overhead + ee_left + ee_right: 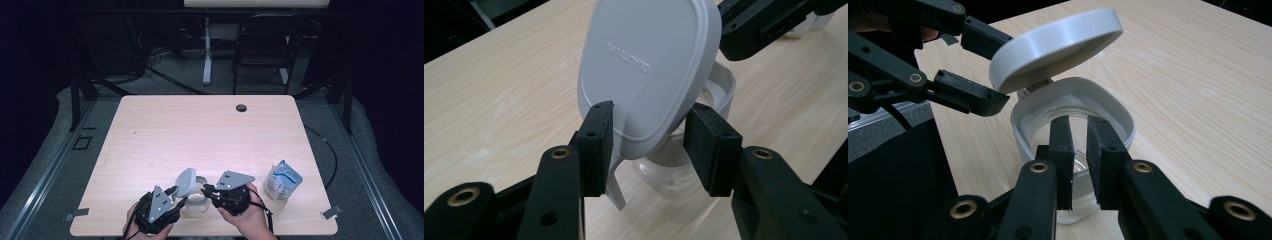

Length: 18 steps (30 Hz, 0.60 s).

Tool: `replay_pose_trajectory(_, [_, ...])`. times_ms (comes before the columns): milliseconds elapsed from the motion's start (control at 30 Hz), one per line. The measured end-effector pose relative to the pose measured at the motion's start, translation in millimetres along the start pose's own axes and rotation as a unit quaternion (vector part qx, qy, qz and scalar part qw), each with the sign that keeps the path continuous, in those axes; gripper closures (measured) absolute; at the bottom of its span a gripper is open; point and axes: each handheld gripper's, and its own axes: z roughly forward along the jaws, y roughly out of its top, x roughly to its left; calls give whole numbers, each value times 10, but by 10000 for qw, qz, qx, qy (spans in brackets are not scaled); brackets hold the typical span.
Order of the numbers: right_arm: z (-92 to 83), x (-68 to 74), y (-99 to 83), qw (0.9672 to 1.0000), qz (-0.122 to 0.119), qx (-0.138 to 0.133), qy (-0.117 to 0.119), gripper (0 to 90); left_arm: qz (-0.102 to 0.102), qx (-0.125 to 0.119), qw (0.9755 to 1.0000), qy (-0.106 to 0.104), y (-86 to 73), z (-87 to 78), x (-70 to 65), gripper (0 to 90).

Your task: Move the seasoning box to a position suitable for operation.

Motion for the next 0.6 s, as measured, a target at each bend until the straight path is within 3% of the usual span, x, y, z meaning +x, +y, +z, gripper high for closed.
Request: replay_pose_trajectory(600, [-27,-20,-3,10000,32,-38,-68,791,-74,-14,9999,-99,-25,-57,34,678])
